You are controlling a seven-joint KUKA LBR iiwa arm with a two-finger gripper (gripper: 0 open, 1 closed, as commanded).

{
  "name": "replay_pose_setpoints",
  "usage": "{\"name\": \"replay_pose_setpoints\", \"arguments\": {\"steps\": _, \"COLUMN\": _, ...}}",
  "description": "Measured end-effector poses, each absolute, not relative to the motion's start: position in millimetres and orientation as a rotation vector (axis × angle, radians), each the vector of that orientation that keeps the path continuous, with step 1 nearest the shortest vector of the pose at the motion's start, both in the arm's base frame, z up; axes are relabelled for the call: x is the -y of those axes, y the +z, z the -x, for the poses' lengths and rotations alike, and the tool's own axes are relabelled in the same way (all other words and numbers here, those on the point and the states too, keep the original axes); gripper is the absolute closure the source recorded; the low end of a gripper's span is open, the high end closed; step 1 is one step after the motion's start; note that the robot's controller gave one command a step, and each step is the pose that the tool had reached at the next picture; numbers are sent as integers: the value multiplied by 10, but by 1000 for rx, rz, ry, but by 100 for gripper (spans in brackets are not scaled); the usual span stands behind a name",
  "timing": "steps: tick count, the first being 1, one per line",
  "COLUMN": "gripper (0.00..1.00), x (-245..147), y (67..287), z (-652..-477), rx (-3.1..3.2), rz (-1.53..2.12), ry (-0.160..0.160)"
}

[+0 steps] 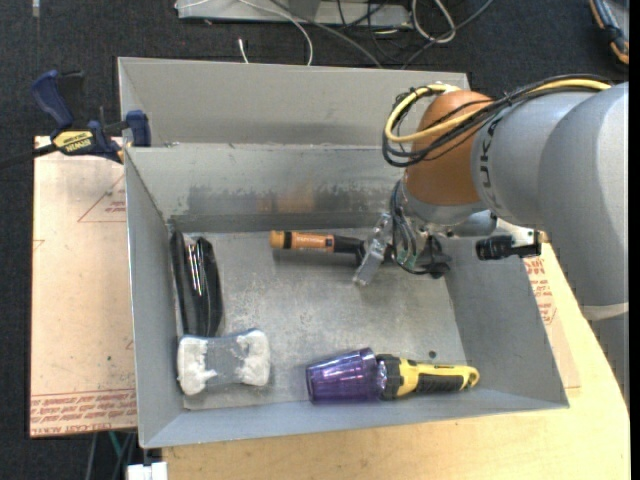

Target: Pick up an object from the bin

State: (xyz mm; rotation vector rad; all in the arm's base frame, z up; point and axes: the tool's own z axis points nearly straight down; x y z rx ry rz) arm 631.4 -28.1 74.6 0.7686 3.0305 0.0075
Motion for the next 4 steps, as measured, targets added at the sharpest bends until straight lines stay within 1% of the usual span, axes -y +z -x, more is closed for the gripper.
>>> {"name": "replay_pose_setpoints", "arguments": {"steps": 1, "gripper": 100, "x": 280, "y": 749, "z": -6314, "rx": -3031, "rz": -768, "ry": 7}}
{"name": "replay_pose_setpoints", "arguments": {"steps": 2, "gripper": 100, "x": 276, "y": 938, "z": -6293, "rx": -3037, "rz": -768, "ry": 7}}
{"name": "replay_pose_setpoints", "arguments": {"steps": 3, "gripper": 100, "x": 273, "y": 1271, "z": -6304, "rx": -3036, "rz": -766, "ry": 7}}
{"name": "replay_pose_setpoints", "arguments": {"steps": 4, "gripper": 100, "x": 273, "y": 1547, "z": -6307, "rx": -3035, "rz": -765, "ry": 7}}
